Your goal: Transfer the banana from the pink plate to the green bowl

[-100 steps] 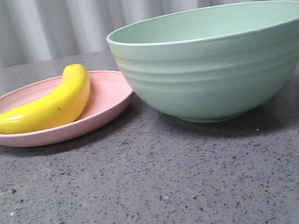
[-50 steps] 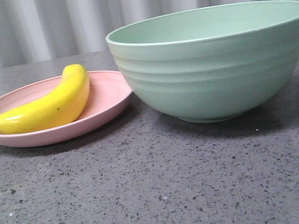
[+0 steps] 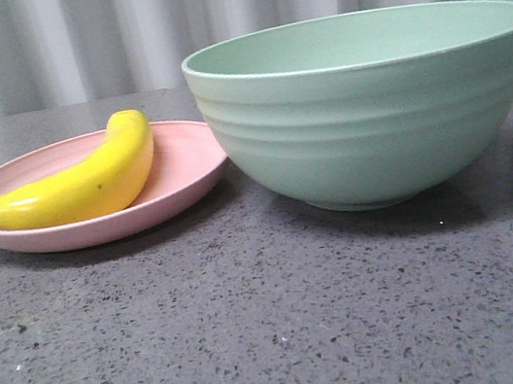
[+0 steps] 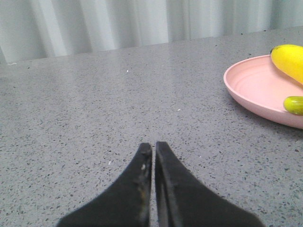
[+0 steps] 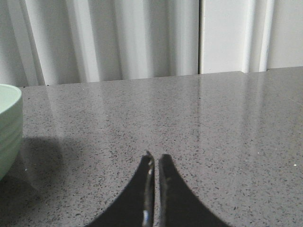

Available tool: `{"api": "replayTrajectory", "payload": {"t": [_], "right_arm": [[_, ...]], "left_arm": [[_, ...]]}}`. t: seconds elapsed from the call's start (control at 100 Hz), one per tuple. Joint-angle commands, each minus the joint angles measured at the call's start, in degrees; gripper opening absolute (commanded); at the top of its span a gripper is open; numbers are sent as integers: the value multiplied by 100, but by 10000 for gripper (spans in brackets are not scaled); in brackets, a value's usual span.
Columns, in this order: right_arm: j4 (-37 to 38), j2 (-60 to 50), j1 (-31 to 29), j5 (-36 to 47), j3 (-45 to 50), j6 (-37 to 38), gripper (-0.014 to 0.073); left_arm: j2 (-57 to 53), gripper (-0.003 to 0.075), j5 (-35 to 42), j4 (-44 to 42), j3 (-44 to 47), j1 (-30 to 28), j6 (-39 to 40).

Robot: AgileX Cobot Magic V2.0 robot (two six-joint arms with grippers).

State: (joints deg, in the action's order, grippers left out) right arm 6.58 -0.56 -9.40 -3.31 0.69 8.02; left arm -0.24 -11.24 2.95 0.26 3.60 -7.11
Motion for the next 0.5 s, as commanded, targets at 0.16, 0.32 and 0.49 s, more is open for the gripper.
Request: {"api": "replayTrajectory", "payload": {"t": [0.16, 0.32, 0.49], "right_arm": [[87, -105, -37, 392, 129, -27, -67], [87, -105, -37, 427, 129, -27, -67], [87, -105, -37, 509, 129, -27, -67]], "left_arm": [[-162, -20, 474, 63, 43, -15, 49], [-162, -20, 627, 63, 43, -15, 49], [-162, -20, 627, 63, 43, -15, 49]]}}
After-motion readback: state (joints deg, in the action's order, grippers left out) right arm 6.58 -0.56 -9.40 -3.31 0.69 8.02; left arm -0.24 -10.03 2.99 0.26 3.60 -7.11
